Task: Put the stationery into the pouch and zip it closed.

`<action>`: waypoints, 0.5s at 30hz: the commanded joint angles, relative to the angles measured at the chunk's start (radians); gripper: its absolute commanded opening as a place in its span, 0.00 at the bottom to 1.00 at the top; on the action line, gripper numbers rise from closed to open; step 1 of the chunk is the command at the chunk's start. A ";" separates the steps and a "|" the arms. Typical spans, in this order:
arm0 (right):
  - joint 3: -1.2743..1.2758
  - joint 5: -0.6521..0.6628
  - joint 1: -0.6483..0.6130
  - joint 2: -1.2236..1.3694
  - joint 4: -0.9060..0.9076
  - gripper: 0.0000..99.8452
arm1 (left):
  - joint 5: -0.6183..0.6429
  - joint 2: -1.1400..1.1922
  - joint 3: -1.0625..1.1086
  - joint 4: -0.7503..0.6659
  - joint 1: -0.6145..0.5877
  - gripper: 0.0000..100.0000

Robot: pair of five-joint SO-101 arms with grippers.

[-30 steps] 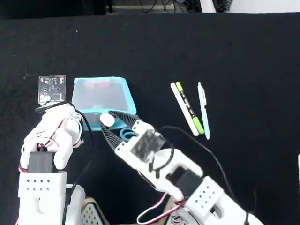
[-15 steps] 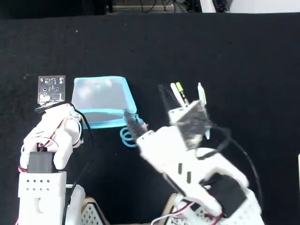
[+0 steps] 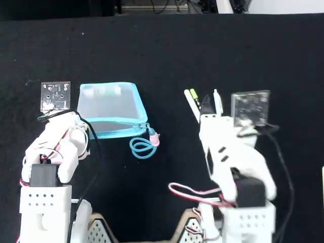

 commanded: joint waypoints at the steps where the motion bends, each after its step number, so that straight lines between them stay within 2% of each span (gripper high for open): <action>1: 0.140 0.035 0.026 -0.004 -0.144 0.23 | 0.012 -0.011 -0.010 -0.012 0.004 0.03; 3: 0.202 0.025 0.035 -0.005 -0.187 0.23 | 0.012 -0.011 -0.010 -0.012 0.004 0.03; 7: 0.321 -0.086 0.058 -0.016 -0.282 0.23 | 0.012 -0.011 -0.010 -0.012 0.004 0.03; 15: 0.504 -0.091 0.063 -0.016 -0.508 0.23 | 0.012 -0.011 -0.010 -0.012 0.004 0.03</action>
